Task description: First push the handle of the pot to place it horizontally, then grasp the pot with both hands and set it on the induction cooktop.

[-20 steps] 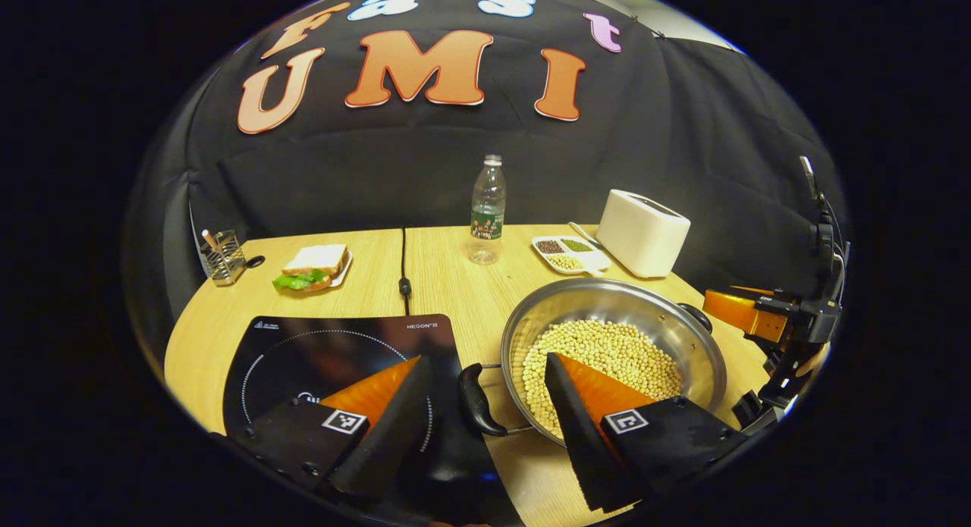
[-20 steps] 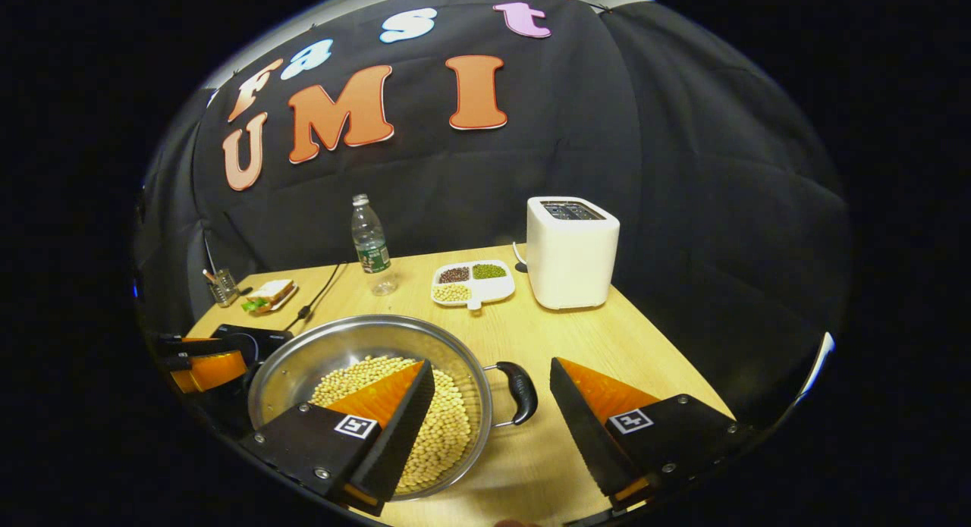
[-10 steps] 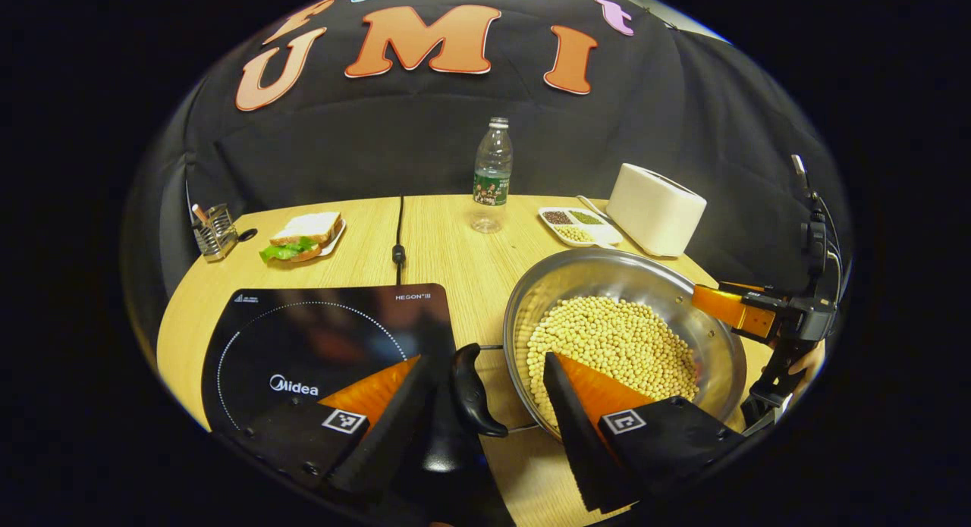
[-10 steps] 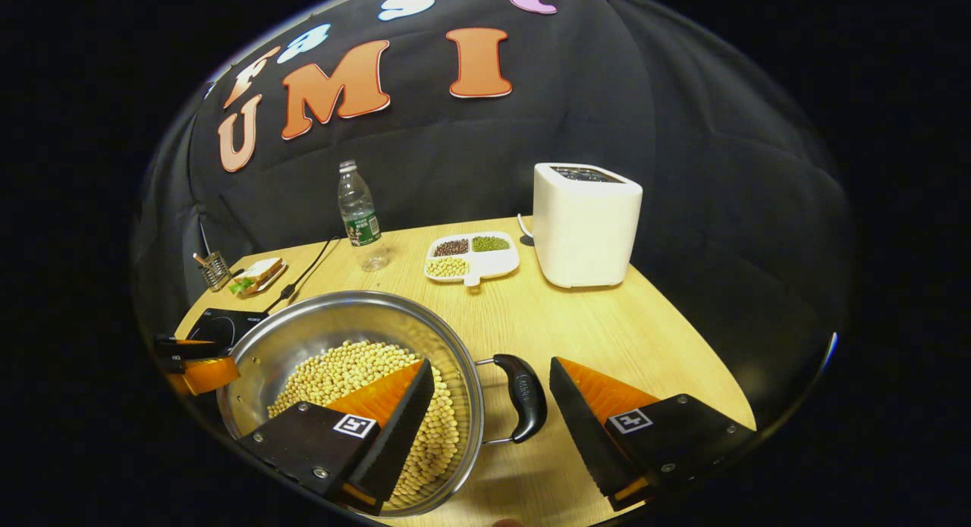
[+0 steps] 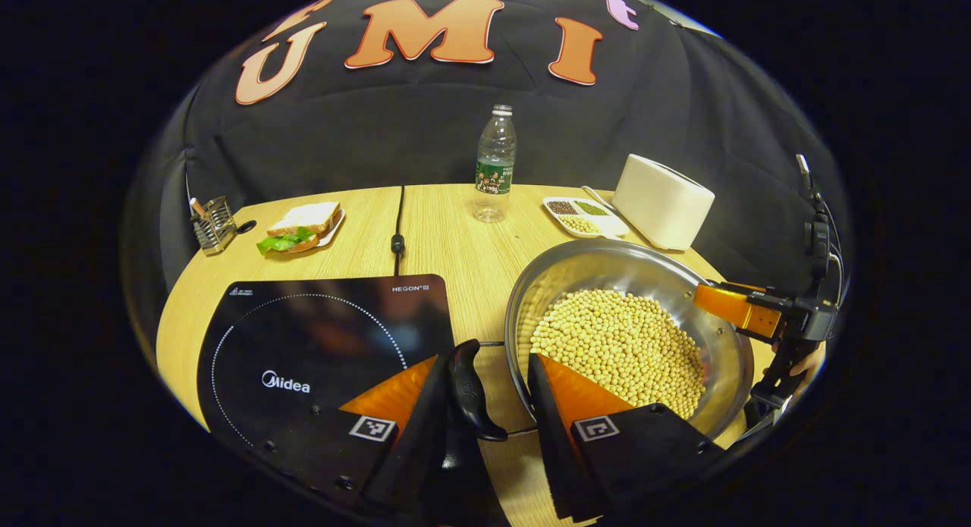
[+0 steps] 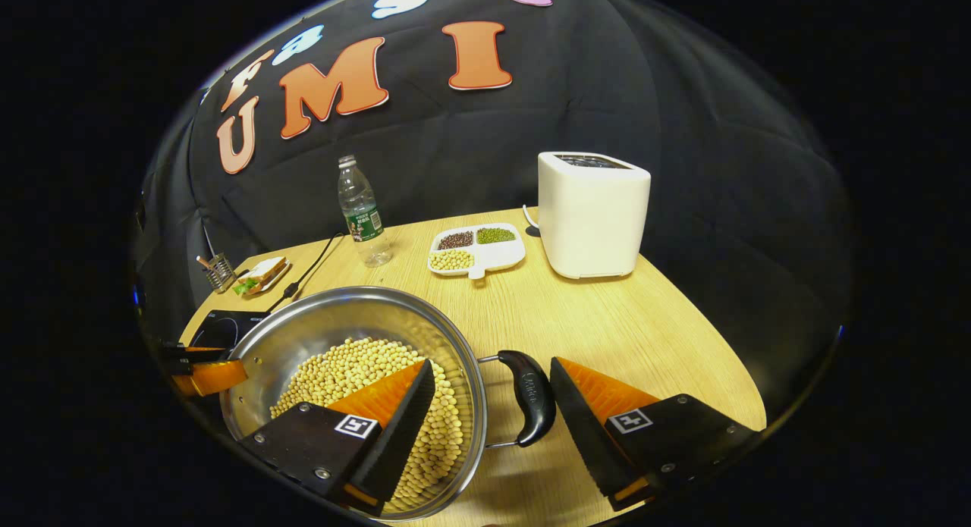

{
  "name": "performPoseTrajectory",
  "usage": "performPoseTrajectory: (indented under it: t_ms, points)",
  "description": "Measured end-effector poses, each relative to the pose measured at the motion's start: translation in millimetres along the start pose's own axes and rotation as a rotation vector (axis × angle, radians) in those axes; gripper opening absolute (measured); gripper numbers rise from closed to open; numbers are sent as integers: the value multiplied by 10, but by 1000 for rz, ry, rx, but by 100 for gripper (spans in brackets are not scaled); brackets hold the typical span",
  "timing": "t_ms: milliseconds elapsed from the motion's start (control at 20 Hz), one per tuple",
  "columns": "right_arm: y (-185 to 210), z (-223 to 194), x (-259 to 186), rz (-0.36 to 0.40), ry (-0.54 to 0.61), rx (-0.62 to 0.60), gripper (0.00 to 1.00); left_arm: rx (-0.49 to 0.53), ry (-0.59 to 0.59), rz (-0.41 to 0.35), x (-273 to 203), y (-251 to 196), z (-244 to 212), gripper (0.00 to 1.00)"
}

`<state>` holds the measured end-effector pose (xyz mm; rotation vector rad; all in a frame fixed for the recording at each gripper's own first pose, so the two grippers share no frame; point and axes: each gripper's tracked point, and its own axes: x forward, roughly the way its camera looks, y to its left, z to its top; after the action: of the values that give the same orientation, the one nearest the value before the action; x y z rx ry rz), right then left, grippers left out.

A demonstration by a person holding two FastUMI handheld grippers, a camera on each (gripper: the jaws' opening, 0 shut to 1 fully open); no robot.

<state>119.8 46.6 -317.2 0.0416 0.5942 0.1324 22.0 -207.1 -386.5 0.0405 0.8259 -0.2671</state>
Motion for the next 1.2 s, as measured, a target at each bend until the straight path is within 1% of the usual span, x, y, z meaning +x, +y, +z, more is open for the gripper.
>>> performPoseTrajectory:
  t_ms: [100,150,200,250,300,350,400,450,600,700,750,800,850,900,1050,1200]
  points:
    - [-115,-13,51,-45,6,-8,89,-35,-18,4,-30,5,1,69]
    - [-107,-28,97,-34,11,1,75,-53,-45,14,6,18,30,68]
    - [-84,-8,43,-30,17,10,68,-45,-55,23,-2,30,34,70]
    - [-85,-19,20,-28,21,17,65,-25,-50,29,8,36,41,67]
    - [-92,-5,12,-24,17,13,63,-27,-43,37,4,33,34,66]
    - [-106,-21,10,-19,19,17,53,-31,-38,42,13,21,47,63]
    - [-108,-9,-27,-17,13,29,55,-35,-25,46,4,22,39,62]
    - [-119,-15,-26,-16,15,41,52,-31,-18,53,6,14,36,58]
    - [-170,-32,-63,-19,21,82,52,-23,-6,57,-5,-52,39,57]
    - [-208,-47,-99,-24,24,103,52,-27,-1,57,-33,-67,32,54]
    - [-215,-54,-114,-24,27,100,49,-29,4,57,-45,-73,21,55]
    - [-222,-68,-135,-27,28,105,49,-30,8,57,-54,-76,16,55]
    - [-219,-75,-140,-28,32,110,49,-36,10,55,-50,-75,16,55]
    - [-218,-88,-153,-29,35,117,49,-38,20,53,-65,-79,3,52]
    - [-187,-107,-190,-18,45,143,46,-51,28,54,-93,-48,12,51]
    - [-146,-80,-236,-12,41,156,46,-51,31,58,-139,-9,33,51]
